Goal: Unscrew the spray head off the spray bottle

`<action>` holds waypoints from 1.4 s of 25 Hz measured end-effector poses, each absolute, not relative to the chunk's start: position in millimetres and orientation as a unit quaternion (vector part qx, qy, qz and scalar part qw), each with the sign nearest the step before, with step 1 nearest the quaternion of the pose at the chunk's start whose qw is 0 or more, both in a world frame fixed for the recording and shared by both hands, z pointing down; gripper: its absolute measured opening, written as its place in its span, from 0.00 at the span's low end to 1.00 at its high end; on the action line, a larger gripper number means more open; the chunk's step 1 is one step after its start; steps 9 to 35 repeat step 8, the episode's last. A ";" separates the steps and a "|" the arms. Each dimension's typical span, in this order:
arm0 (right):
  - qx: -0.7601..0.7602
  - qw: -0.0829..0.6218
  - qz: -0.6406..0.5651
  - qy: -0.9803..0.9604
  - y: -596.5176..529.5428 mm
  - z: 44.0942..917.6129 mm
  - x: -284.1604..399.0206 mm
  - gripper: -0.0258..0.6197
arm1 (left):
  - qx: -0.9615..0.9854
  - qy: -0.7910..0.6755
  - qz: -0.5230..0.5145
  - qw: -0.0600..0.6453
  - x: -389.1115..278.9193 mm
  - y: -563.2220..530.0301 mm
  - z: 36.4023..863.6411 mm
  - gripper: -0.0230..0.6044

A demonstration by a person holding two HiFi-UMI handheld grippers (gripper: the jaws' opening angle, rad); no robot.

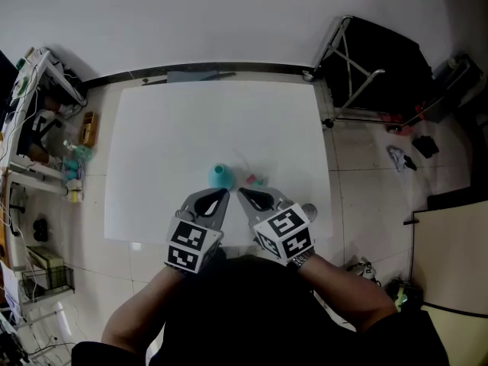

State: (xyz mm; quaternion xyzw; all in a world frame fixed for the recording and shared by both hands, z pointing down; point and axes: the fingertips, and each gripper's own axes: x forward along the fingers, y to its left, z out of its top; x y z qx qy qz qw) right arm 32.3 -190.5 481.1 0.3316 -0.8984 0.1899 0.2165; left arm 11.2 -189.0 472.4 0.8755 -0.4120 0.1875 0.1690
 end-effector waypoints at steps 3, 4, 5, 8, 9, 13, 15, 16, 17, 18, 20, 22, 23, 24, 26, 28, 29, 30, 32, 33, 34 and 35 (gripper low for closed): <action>0.333 0.216 0.190 -0.898 -190.0 482.5 33.0 0.03 | 0.875 -0.412 0.189 0.169 11.4 -188.4 474.0 0.06; 0.333 0.215 0.191 -0.898 -190.0 482.8 32.8 0.03 | 0.875 -0.412 0.189 0.169 11.2 -188.3 474.3 0.06; 0.333 0.215 0.191 -0.898 -190.0 482.8 32.5 0.03 | 0.875 -0.412 0.189 0.169 10.8 -188.3 474.5 0.06; 0.333 0.215 0.192 -0.898 -189.8 482.5 31.7 0.03 | 0.875 -0.412 0.190 0.169 9.5 -188.0 474.3 0.06; 0.333 0.215 0.192 -0.898 -189.8 482.5 31.7 0.03 | 0.875 -0.412 0.190 0.169 9.5 -188.0 474.3 0.06; 0.333 0.215 0.192 -0.898 -189.8 482.5 31.7 0.03 | 0.875 -0.412 0.190 0.169 9.5 -188.0 474.3 0.06; 0.333 0.215 0.192 -0.898 -189.8 482.5 31.7 0.03 | 0.875 -0.412 0.190 0.169 9.5 -188.0 474.3 0.06; 0.333 0.215 0.192 -0.898 -189.8 482.5 31.7 0.03 | 0.875 -0.412 0.190 0.169 9.5 -188.0 474.3 0.06; 0.333 0.215 0.192 -0.898 -189.8 482.5 31.7 0.03 | 0.875 -0.412 0.190 0.169 9.5 -188.0 474.3 0.06; 0.333 0.215 0.192 -0.898 -189.8 482.5 31.7 0.03 | 0.875 -0.412 0.190 0.169 9.5 -188.0 474.3 0.06; 0.333 0.215 0.192 -0.898 -189.8 482.5 31.7 0.03 | 0.875 -0.412 0.190 0.169 9.5 -188.0 474.3 0.06; 0.333 0.215 0.192 -0.898 -189.8 482.5 31.7 0.03 | 0.875 -0.412 0.190 0.169 9.5 -188.0 474.3 0.06; 0.333 0.215 0.192 -0.898 -189.8 482.5 31.7 0.03 | 0.875 -0.412 0.190 0.169 9.5 -188.0 474.3 0.06; 0.333 0.215 0.192 -0.898 -189.8 482.5 31.7 0.03 | 0.875 -0.412 0.190 0.169 9.5 -188.0 474.3 0.06; 0.333 0.215 0.192 -0.898 -189.8 482.5 31.7 0.03 | 0.875 -0.412 0.190 0.169 9.5 -188.0 474.3 0.06; 0.333 0.215 0.192 -0.898 -189.8 482.5 31.7 0.03 | 0.875 -0.412 0.190 0.169 9.5 -188.0 474.3 0.06; 0.333 0.215 0.192 -0.898 -189.8 482.5 31.7 0.03 | 0.875 -0.412 0.190 0.169 9.5 -188.0 474.3 0.06; 0.333 0.215 0.192 -0.898 -189.8 482.5 31.7 0.03 | 0.875 -0.412 0.190 0.169 9.5 -188.0 474.3 0.06; 0.333 0.215 0.192 -0.898 -189.8 482.5 31.7 0.03 | 0.875 -0.412 0.190 0.169 9.5 -188.0 474.3 0.06; 0.333 0.215 0.192 -0.898 -189.8 482.5 31.7 0.03 | 0.875 -0.412 0.190 0.169 9.5 -188.0 474.3 0.06; 0.333 0.215 0.192 -0.898 -189.8 482.5 31.7 0.03 | 0.875 -0.412 0.190 0.169 9.5 -188.0 474.3 0.06; 0.333 0.215 0.192 -0.898 -189.8 482.5 31.7 0.03 | 0.875 -0.412 0.190 0.169 9.5 -188.0 474.3 0.06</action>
